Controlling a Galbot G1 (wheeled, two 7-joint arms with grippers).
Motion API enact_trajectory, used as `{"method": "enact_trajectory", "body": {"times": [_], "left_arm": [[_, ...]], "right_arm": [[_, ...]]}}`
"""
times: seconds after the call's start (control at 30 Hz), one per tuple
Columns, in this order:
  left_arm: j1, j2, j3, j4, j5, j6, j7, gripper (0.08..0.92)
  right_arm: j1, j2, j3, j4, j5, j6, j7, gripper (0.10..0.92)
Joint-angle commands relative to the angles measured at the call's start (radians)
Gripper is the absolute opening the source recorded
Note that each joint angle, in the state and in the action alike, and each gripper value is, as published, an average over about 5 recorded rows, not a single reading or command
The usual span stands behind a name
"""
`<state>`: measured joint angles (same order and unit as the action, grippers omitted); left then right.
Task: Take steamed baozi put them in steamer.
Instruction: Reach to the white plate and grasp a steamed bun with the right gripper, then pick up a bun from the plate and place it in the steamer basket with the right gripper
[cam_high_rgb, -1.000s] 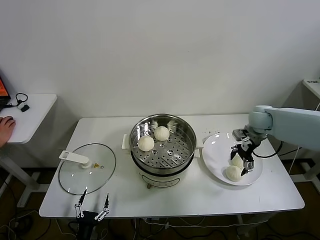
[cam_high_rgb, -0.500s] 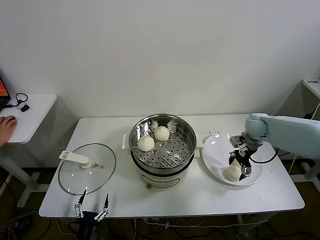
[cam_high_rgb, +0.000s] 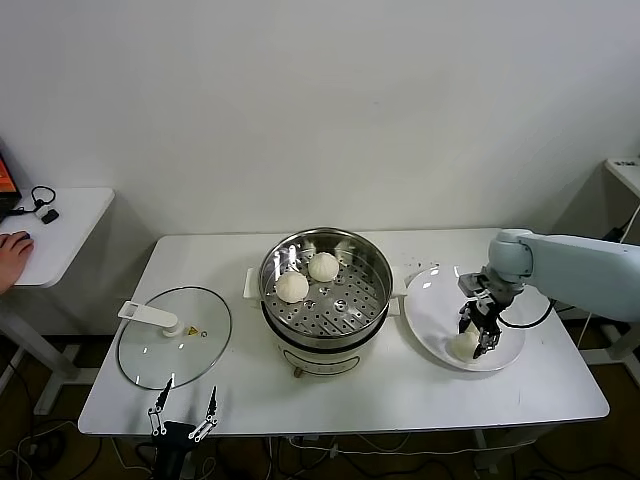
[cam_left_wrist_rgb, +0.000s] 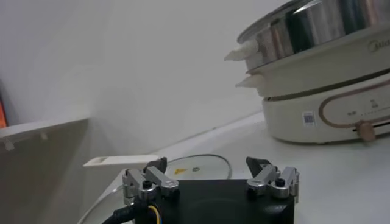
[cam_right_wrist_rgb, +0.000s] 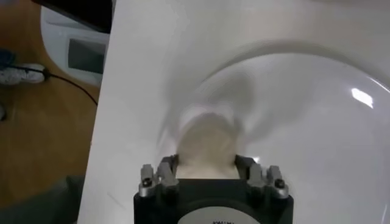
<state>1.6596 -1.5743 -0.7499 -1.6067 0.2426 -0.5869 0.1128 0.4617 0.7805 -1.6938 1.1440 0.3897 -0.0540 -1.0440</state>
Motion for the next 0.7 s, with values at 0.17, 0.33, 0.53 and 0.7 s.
{"method": "enact_trajectory", "body": {"times": [0.17, 0.33, 0.53, 0.7], "left_arm": [[0.003, 0.001, 0.001, -0.005, -0.001, 0.001, 0.001, 0.823], [0.005, 0.006, 0.0, -0.01, -0.001, 0.001, 0.002, 0.823], [0.007, 0.012, 0.001, -0.007, 0.001, -0.001, 0.002, 0.823], [0.009, 0.014, 0.003, -0.01, 0.006, 0.0, 0.002, 0.823]], "right_arm": [[0.058, 0.01, -0.028, 0.015, 0.001, 0.019, -0.006, 0.449], [0.246, 0.023, -0.138, 0.076, 0.047, 0.089, -0.029, 0.442], [0.481, 0.064, -0.249, 0.128, 0.066, 0.289, -0.069, 0.441], [0.62, 0.098, -0.258, 0.168, -0.051, 0.549, -0.04, 0.447]]}}
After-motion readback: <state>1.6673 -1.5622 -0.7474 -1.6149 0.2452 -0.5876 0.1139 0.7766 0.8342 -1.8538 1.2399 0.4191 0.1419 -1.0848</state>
